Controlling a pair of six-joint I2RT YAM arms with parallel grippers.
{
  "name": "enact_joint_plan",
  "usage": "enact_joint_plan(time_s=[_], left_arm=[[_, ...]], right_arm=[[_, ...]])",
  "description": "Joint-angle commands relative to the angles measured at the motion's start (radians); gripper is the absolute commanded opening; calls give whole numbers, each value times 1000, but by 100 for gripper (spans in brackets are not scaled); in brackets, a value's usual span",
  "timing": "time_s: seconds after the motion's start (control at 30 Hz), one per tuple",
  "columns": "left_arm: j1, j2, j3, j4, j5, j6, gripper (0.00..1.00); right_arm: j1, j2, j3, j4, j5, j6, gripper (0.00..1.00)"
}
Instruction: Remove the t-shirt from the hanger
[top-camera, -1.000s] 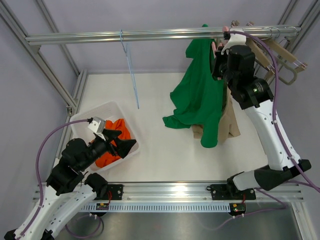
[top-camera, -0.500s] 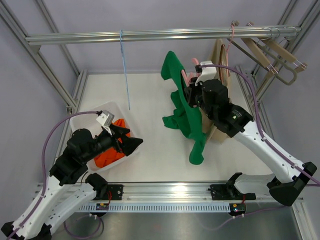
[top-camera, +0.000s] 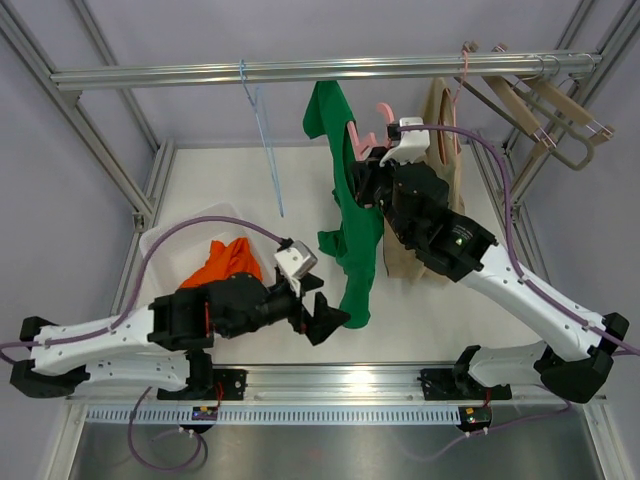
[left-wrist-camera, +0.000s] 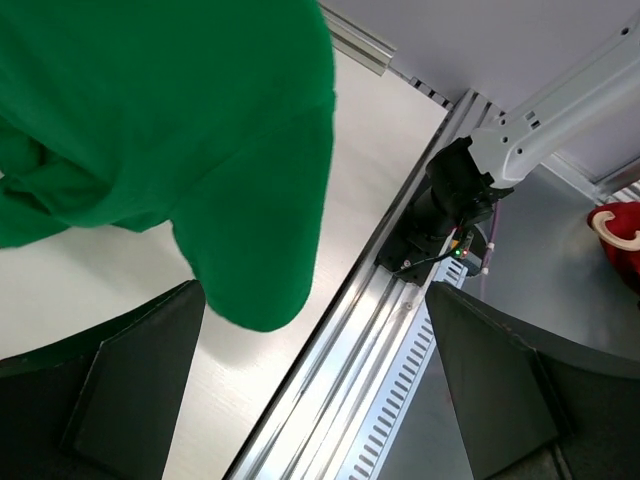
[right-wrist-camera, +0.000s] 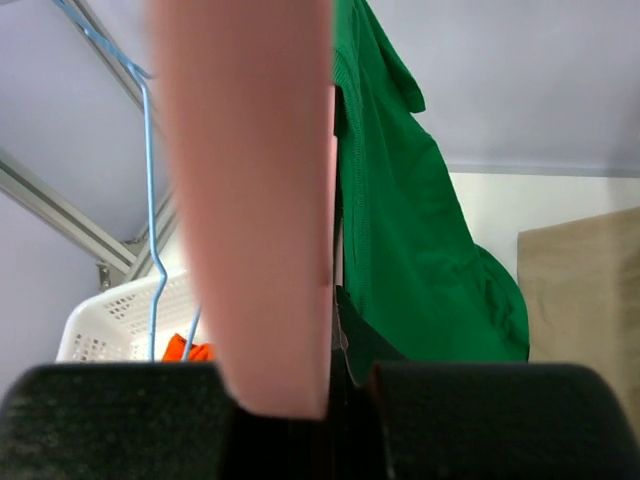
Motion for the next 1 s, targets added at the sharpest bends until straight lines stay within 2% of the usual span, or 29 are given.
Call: enact_joint_plan(time_s=[0.0, 0.13, 0.33, 0.4, 0.43, 0.5, 0.53, 0.6, 0.63, 0.67, 0.83, 0.97], left_arm=[[-71, 84, 64, 102, -177, 9, 99], [-120, 206, 128, 107, -257, 35, 99], [-153, 296, 173, 112, -421, 77, 98], [-153, 320, 178, 138, -420, 100, 88], [-153, 328, 181, 142, -423, 102, 70], [-154, 345, 185, 142, -439, 102, 49], [-154, 346, 182, 142, -450, 99, 34], [-160, 337, 167, 148, -481, 97, 28], [-163, 333, 161, 153, -493, 99, 20], [-165, 330, 156, 159, -501, 101, 2], [-202, 317, 116, 196, -446, 128, 0], [-262, 300, 46, 208, -409, 134, 0]], right_arm=[[27, -12, 63, 128, 59, 39, 0], [50, -33, 61, 139, 58, 44, 0], [85, -68, 47, 145, 49, 39, 0], [87, -79, 32, 156, 46, 38, 0], [87, -85, 29, 157, 41, 36, 0], [87, -94, 18, 163, 38, 32, 0], [87, -105, 17, 166, 30, 33, 0], [87, -117, 6, 166, 20, 33, 0], [87, -127, 4, 165, 9, 36, 0], [85, -133, -2, 168, 3, 39, 0], [87, -111, 24, 186, 4, 13, 0], [79, -36, 145, 229, 36, -57, 0]])
